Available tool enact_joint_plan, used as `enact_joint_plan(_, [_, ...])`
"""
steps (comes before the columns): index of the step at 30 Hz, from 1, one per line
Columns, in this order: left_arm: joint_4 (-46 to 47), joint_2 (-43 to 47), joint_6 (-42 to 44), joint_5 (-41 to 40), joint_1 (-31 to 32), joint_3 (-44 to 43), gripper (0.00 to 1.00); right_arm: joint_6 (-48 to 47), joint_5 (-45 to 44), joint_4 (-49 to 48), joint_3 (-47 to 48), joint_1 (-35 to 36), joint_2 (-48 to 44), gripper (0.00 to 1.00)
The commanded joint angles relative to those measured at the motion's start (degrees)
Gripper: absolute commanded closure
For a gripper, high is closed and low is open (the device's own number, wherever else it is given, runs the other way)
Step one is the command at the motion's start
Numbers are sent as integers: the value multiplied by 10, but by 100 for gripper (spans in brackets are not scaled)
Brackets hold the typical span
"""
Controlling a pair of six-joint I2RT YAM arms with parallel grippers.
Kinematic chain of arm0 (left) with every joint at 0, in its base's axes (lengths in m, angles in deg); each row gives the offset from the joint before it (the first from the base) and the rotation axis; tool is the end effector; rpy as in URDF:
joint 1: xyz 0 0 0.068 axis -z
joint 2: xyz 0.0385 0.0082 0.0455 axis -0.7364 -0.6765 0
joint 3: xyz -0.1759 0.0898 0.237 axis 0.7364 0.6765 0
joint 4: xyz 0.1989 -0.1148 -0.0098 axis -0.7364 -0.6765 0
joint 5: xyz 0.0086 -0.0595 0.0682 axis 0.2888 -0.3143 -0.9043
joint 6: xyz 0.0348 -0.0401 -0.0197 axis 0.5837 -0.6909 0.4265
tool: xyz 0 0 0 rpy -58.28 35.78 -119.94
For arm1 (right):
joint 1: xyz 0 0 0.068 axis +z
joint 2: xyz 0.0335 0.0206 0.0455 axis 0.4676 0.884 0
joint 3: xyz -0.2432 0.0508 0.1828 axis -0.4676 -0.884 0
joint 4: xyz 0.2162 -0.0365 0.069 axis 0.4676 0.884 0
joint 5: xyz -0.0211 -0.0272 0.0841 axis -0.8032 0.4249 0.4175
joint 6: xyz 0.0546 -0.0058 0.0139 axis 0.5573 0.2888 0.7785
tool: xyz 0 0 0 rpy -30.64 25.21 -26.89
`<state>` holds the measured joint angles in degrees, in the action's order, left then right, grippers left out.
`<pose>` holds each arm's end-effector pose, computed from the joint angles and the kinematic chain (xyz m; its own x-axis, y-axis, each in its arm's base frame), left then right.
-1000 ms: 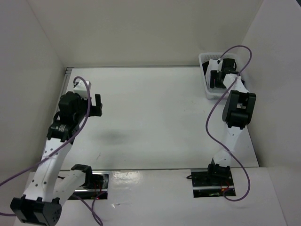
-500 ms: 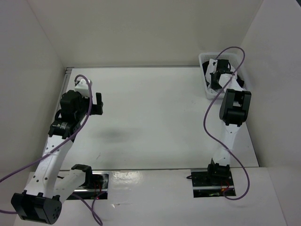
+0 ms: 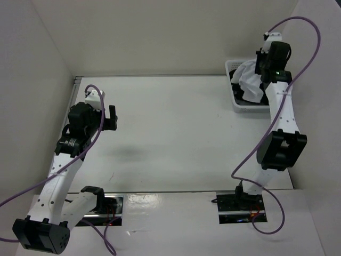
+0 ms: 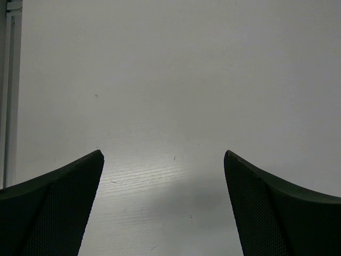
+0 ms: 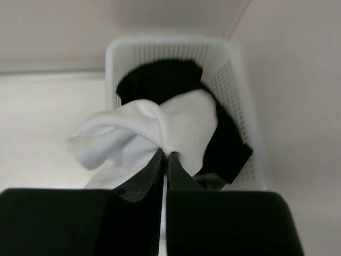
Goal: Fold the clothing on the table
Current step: Move the skirt to the center of the board
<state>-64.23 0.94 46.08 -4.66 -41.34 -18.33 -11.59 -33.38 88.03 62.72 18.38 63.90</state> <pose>0.1474 -0.0140 0.3722 -0.3393 -0.0455 -0.9396 0.0376 0.9974 -0.0619 0.3868 -0.0664 0.4270 -0.4295 -0.1136 -0.8959 0.1249 0.9750 -0.1835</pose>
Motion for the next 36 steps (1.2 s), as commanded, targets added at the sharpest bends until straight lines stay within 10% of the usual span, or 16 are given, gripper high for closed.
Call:
enact_joint_plan(1, [18, 12, 4, 12, -1, -14, 1, 5, 6, -37, -17, 6, -19, 100])
enact_joint_plan(9, [18, 12, 4, 17, -1, -8, 1, 6, 35, -7, -5, 6, -27, 100])
enact_joint_plan(22, [18, 18, 26, 49, -1, -3, 1, -11, 470, 40, -10, 75, -187, 99])
enact_joint_plan(24, [18, 18, 32, 49, -1, -3, 1, -61, 510, 57, -23, 92, -200, 82])
enact_joint_plan(25, [18, 18, 32, 49, -1, -3, 1, -122, 510, 92, -31, 103, -207, 36])
enact_joint_plan(27, [18, 18, 32, 49, -1, -3, 1, -148, 449, 110, -67, 147, -224, 1])
enact_joint_plan(36, [18, 13, 26, 29, -1, 2, 1, -137, 240, 116, -123, 170, -212, 1])
